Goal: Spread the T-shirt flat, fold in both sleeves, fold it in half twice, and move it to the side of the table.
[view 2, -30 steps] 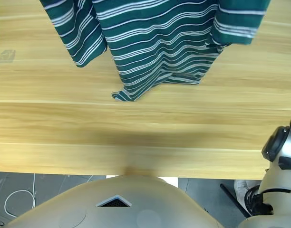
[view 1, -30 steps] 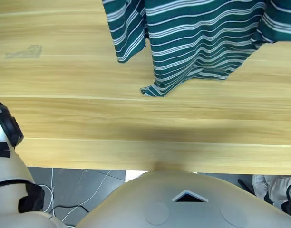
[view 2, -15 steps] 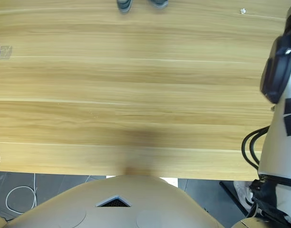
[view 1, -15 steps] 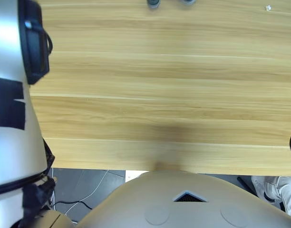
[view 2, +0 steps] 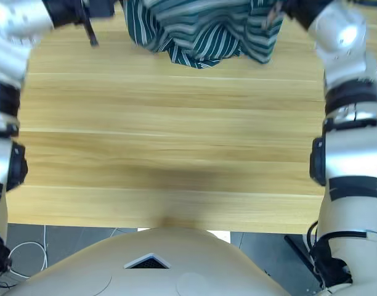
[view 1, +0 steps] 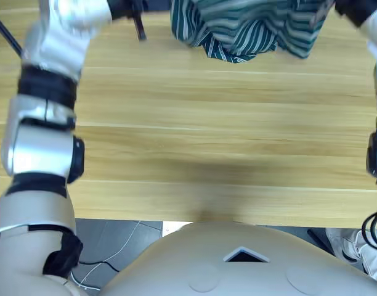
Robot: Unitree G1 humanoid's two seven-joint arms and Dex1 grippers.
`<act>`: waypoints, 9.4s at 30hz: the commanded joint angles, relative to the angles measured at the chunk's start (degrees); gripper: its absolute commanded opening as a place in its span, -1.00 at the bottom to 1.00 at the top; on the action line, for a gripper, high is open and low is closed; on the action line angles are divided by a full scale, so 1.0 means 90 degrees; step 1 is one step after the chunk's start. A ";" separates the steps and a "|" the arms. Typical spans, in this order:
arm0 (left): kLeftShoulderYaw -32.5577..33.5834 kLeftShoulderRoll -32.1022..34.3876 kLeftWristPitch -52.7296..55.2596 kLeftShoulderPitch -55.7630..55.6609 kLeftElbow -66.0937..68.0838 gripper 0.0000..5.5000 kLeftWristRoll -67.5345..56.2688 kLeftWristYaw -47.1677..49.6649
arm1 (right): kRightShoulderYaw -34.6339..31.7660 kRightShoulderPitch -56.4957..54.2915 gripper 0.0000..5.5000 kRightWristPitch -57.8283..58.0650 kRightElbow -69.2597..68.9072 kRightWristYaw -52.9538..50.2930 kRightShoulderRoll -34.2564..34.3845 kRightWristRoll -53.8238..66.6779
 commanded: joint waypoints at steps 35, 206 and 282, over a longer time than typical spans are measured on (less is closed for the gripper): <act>0.1919 0.2795 0.1278 0.7361 -0.8481 -0.45 -0.0159 -0.2343 | 0.0280 0.6651 -0.90 0.3112 -0.8709 0.4081 -0.2099 0.1917; 0.0108 -0.1879 0.0961 0.3521 -0.0294 0.96 0.1194 0.3561 | 0.1453 0.1658 0.79 0.1226 0.1482 -0.1901 0.0780 -0.2256; 0.0213 -0.2705 0.0591 0.0931 0.2437 0.96 0.1271 0.3769 | 0.0462 0.2050 0.79 0.1237 -0.0499 -0.0827 0.0469 -0.1417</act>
